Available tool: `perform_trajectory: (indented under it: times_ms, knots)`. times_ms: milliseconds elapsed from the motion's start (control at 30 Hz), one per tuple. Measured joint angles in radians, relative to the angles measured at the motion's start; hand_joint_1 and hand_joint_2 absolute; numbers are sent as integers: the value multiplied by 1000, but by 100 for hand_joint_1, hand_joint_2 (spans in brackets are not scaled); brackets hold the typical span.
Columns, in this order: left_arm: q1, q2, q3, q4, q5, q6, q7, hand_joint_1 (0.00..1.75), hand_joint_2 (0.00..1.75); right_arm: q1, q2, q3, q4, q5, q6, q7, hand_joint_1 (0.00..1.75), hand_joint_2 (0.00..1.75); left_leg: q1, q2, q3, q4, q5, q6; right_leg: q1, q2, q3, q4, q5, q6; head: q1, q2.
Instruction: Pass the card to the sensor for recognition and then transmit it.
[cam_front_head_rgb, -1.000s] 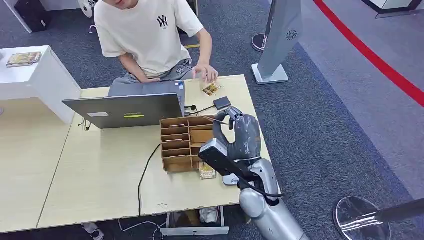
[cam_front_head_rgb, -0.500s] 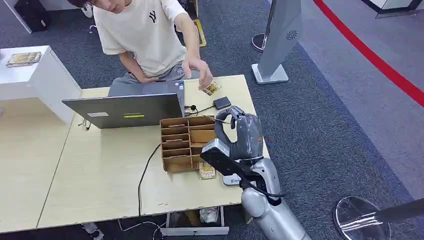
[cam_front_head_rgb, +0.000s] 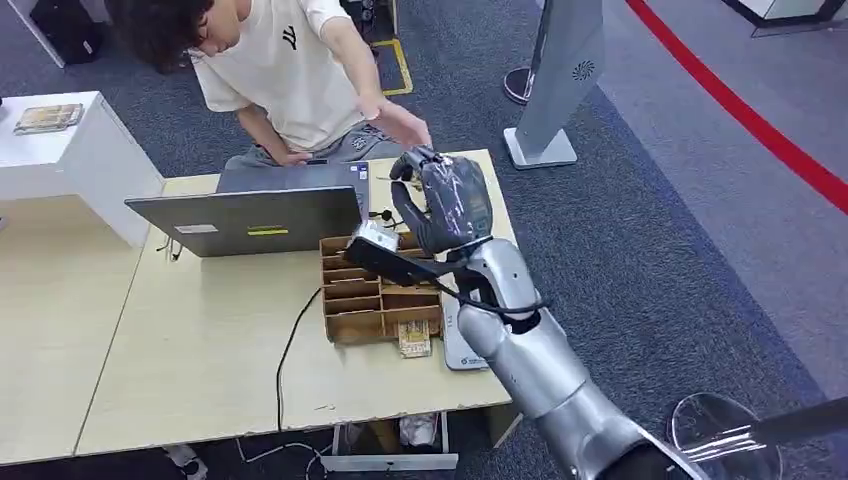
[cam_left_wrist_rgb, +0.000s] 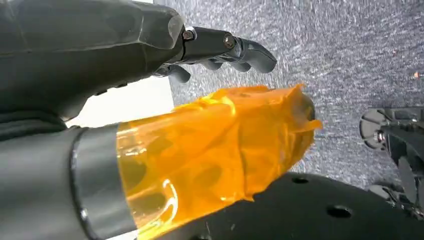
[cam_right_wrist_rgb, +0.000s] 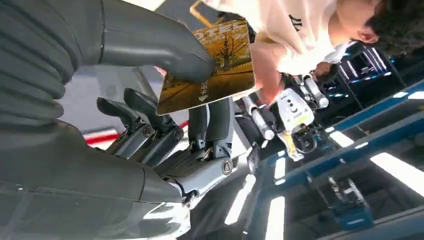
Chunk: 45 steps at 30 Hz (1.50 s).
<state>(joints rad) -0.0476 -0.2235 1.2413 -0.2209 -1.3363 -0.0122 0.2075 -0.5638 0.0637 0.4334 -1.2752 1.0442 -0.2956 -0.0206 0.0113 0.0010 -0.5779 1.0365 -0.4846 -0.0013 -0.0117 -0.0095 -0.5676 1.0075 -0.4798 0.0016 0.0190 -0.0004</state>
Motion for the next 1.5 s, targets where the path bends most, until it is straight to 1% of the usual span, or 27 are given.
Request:
perform_trajectory:
  times_ms: [133, 267, 300, 333, 367, 400, 433, 467, 500, 633, 767, 800, 933, 1000, 1067, 1200, 1267, 1367, 1433, 1500]
  knots:
    - [-2, 5, -8, 0, -11, -8, 3, 0, 0, -77, 0, 35, 92, 56, 4, 10, 175, 175, 0, 0, 0, 0, 0, 0, 0, 0, 0, 0, 0, 0, 0, 0]
    - [-3, 9, -17, 0, -19, -15, 3, 0, 0, -131, 0, 73, 173, 105, 4, 14, 175, 175, 0, 0, 0, 0, 0, 0, 0, 0, 0, 0, 0, 0, 0, 0]
    - [-3, 9, -19, 0, -20, -16, 4, 0, 0, -141, 1, 80, 187, 114, 5, 14, 159, 175, 0, 0, 0, 0, 0, 0, 0, 0, 0, 0, 0, 0, 0, 0]
    - [-3, 10, -22, 0, -21, -16, 5, 0, 0, -154, 3, 95, 213, 132, 7, 14, 148, 175, 0, 0, 0, 0, 0, 0, 0, 0, 0, 0, 0, 0, 0, 0]
    - [-4, 10, -24, 0, -22, -17, 5, 0, 0, -163, 5, 105, 231, 142, 8, 14, 129, 175, 0, 0, 0, 0, 0, 0, 0, 0, 0, 0, 0, 0, 0, 0]
    - [-5, 10, -26, 0, -22, -17, 5, 0, 0, -170, 6, 116, 248, 152, 8, 14, 98, 175, 0, 0, 0, 0, 0, 0, 0, 0, 0, 0, 0, 0, 0, 0]
    - [-5, 10, -27, 0, -22, -18, 5, 0, 0, -177, 10, 127, 267, 161, 8, 14, 21, 175, 0, 0, 0, 0, 0, 0, 0, 0, 0, 0, 0, 0, 0, 0]
    - [-6, 11, -27, 0, -22, -18, 5, 0, 0, -184, 12, 136, 282, 166, 11, 14, 5, 175, 0, 0, 0, 0, 0, 0, 0, 0, 0, 0, 0, 0, 0, 0]
    - [-6, 11, -27, 0, -22, -18, 5, 0, 0, -189, 13, 146, 298, 173, 12, 14, 0, 175, 0, 0, 0, 0, 0, 0, 0, 0, 0, 0, 0, 0, 0, 0]
    - [-7, 11, -27, 0, -19, -18, 5, 0, 0, -201, 19, 177, 351, 188, 17, 18, 0, 175, 0, 0, 0, 0, 0, 0, 0, 0, 0, 0, 0, 0, 1, 0]
    - [-7, 11, -27, 0, -10, -19, 5, 0, 0, -207, 28, 192, 393, 147, 56, 24, 0, 175, 0, 0, 0, 0, 0, 0, 0, 0, 0, 0, 0, 0, 0, 0]
    - [-7, 11, -27, 0, -10, -18, 6, 0, 0, -207, 30, 193, 400, 136, 58, 24, 0, 0, 0, 0, 0, 0, 0, 0, 0, 0, 0, 0, 0, 0, 0, 0]
    - [-7, 10, -27, 0, -3, -17, 9, 0, 0, -195, 34, 194, 407, 69, 55, 7, 0, 0, 0, 0, 0, 0, 0, 0, 0, 0, 0, 0, 0, 0, 0, 0]
    - [-7, 9, -27, 0, -1, -16, 10, 0, 0, -173, 35, 185, 392, 4, 55, -12, 0, 0, 0, 0, 0, 0, 0, 0, 0, 0, 0, 0, 0, 0, 0, 0]
    - [-7, 8, -27, 0, 7, -13, 11, 0, 0, -137, 37, 166, 352, -101, 71, -47, 0, 0, 0, 0, 0, 0, 0, 0, 0, 0, 0, 0, 0, 0, 1, 0]
    - [-6, 2, -27, 0, 24, -2, 11, 0, 0, -43, 38, 116, 230, -296, 130, -103, 0, 0, 0, 0, 0, 0, 0, 0, 0, 0, -1, 0, 0, 0, 0, 0]
    - [-6, -3, -26, 0, 36, 4, 7, 0, 0, 29, 38, 92, 140, -412, 165, -139, 0, 0, 0, -1, -1, 0, 0, 0, 0, -1, -1, 0, 0, 0, 0, 0]
    - [-5, -9, -23, 0, 45, 8, 3, 0, 0, 139, 37, 66, 15, -544, 205, -171, 0, 0, 0, -1, -1, 0, -1, 0, 0, -1, -1, 0, -1, 0, 0, 0]
    - [-5, -14, -16, 0, 55, 16, 0, 0, 0, 210, 36, 46, -74, -668, 231, -201, 0, 0, 0, -1, -1, 0, -1, 0, 0, -1, -2, -1, -1, 0, 0, 0]
    - [-4, -18, -8, 0, 62, 24, -4, 0, 0, 275, 34, 30, -138, -755, 245, -219, 0, 0, 0, -1, -1, 0, -1, 0, 0, -1, -2, -1, -1, 1, 0, 0]
